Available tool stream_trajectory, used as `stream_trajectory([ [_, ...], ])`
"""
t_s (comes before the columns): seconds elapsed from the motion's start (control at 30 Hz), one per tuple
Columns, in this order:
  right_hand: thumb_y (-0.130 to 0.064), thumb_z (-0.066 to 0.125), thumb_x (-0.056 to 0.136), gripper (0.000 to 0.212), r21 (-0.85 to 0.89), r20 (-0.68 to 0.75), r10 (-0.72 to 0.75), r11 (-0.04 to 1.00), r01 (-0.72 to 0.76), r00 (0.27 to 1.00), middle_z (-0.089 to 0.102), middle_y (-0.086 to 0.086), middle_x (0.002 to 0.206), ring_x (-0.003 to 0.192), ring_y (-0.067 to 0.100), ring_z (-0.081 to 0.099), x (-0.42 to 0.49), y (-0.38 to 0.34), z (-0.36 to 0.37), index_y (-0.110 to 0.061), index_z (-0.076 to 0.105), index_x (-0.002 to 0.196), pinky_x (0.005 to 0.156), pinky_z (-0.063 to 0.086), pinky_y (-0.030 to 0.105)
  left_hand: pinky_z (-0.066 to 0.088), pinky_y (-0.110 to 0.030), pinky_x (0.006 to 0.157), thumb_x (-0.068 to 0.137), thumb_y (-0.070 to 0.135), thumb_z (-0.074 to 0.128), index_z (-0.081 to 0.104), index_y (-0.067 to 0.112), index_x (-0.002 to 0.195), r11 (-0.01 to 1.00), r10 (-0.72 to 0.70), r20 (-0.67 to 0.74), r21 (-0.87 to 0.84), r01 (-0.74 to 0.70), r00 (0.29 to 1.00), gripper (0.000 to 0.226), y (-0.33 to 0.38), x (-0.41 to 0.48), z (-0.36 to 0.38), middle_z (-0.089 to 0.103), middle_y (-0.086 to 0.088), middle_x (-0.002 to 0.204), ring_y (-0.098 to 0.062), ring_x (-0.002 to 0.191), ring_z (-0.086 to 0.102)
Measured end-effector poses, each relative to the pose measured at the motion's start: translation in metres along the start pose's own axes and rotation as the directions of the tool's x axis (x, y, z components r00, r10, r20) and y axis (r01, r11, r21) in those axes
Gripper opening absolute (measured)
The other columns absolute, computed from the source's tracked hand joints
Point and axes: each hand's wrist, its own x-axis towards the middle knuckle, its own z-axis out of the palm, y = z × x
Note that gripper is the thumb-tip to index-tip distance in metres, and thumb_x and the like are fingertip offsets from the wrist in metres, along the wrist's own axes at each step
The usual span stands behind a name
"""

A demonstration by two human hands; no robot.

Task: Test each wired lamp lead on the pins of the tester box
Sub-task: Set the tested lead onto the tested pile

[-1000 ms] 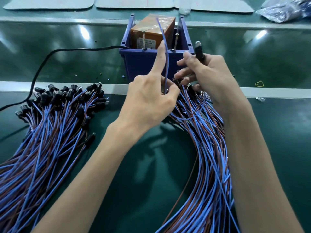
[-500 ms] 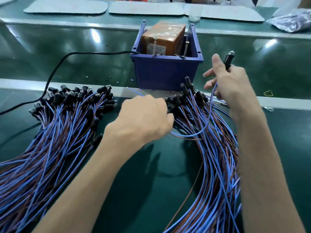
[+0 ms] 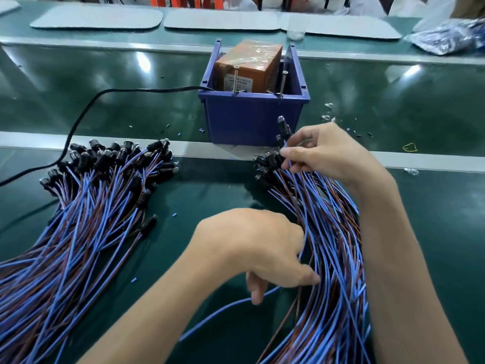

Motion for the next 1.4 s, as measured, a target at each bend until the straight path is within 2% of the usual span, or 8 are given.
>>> stream_trajectory([
  [0.2, -0.021, 0.070, 0.086, 0.016, -0.159, -0.017, -0.009, 0.987, 0.006, 1.000, 0.072, -0.006, 0.062, 0.051, -0.004, 0.062, 0.000, 0.003, 0.001, -0.017, 0.066, 0.071, 0.073, 0.051, 0.021, 0.039, -0.024, 0.055, 0.092, 0.053, 0.048, 0.050, 0.014, 0.056, 0.999, -0.040, -0.092, -0.008, 0.039, 0.995, 0.053, -0.008, 0.009, 0.004, 0.060, 0.008, 0.043, -0.011, 0.060, 0.063],
  [0.47, -0.028, 0.080, 0.074, 0.021, -0.322, -0.094, -0.046, 0.947, 0.013, 0.995, 0.057, -0.013, 0.058, 0.055, -0.002, 0.049, -0.004, -0.002, -0.003, -0.029, 0.063, 0.061, 0.049, 0.034, 0.008, 0.034, -0.019, 0.045, 0.096, 0.049, 0.045, 0.054, 0.014, 0.053, 0.983, 0.183, 0.039, 0.025, -0.184, 0.982, 0.057, 0.026, 0.010, 0.009, 0.060, 0.006, 0.049, -0.012, 0.063, 0.060],
  [0.67, -0.024, 0.080, 0.071, 0.021, -0.383, -0.078, -0.008, 0.923, -0.022, 0.997, 0.056, -0.011, 0.059, 0.059, 0.003, 0.050, -0.006, -0.002, -0.005, -0.026, 0.063, 0.059, 0.052, 0.037, 0.019, 0.044, -0.021, 0.061, 0.090, 0.060, 0.046, 0.066, 0.015, 0.088, 0.998, -0.062, -0.146, -0.018, 0.060, 0.987, 0.049, -0.016, -0.001, -0.008, 0.067, 0.011, 0.054, -0.006, 0.074, 0.062],
  [0.77, -0.024, 0.080, 0.070, 0.020, -0.443, -0.010, 0.042, 0.896, -0.042, 0.999, 0.058, -0.008, 0.060, 0.063, 0.011, 0.054, -0.008, -0.001, -0.006, -0.024, 0.064, 0.059, 0.054, 0.036, 0.024, 0.049, -0.031, 0.078, 0.080, 0.064, 0.058, 0.062, 0.018, 0.097, 0.911, -0.404, -0.565, -0.179, 0.371, 0.720, 0.049, -0.066, -0.012, -0.024, 0.072, -0.001, 0.085, -0.024, 0.096, 0.063],
  [0.87, -0.024, 0.080, 0.070, 0.020, -0.481, 0.035, 0.068, 0.875, -0.043, 0.997, 0.060, -0.007, 0.060, 0.063, 0.010, 0.055, -0.010, -0.001, -0.006, -0.023, 0.064, 0.058, 0.054, 0.038, 0.025, 0.043, -0.035, 0.072, 0.072, 0.059, 0.072, 0.062, 0.015, 0.087, 0.714, -0.672, -0.601, -0.371, 0.594, 0.432, 0.048, -0.112, -0.027, -0.028, 0.065, -0.015, 0.095, -0.035, 0.095, 0.060],
  [1.1, -0.026, 0.080, 0.070, 0.018, -0.538, 0.027, 0.123, 0.838, -0.089, 0.992, 0.063, -0.004, 0.068, 0.073, 0.016, 0.060, -0.011, -0.001, -0.010, -0.022, 0.065, 0.061, 0.062, 0.044, 0.027, 0.052, -0.038, 0.085, 0.071, 0.042, 0.079, 0.069, 0.019, 0.093, 0.654, -0.752, -0.442, -0.408, 0.637, 0.489, 0.034, -0.134, -0.016, -0.015, 0.070, -0.005, 0.097, -0.028, 0.097, 0.063],
  [1.3, -0.040, 0.079, 0.073, 0.026, -0.458, 0.008, 0.141, 0.880, -0.122, 0.990, 0.067, -0.006, 0.058, 0.065, 0.010, 0.060, -0.011, -0.001, -0.015, -0.017, 0.069, 0.066, 0.060, 0.044, 0.023, 0.040, -0.035, 0.075, 0.068, 0.046, 0.082, 0.067, 0.020, 0.106, 0.601, -0.780, -0.558, -0.543, 0.587, 0.283, 0.048, -0.144, -0.022, -0.020, 0.065, -0.017, 0.108, -0.036, 0.103, 0.060],
  [1.4, -0.045, 0.074, 0.077, 0.032, -0.435, -0.051, 0.110, 0.892, -0.121, 0.993, 0.063, -0.008, 0.053, 0.065, 0.014, 0.058, -0.010, -0.002, -0.016, -0.016, 0.069, 0.067, 0.058, 0.042, 0.022, 0.044, -0.037, 0.080, 0.069, 0.042, 0.082, 0.069, 0.016, 0.100, 0.565, -0.813, -0.503, -0.559, 0.607, 0.293, 0.042, -0.153, -0.027, -0.017, 0.067, -0.016, 0.101, -0.036, 0.101, 0.060],
])
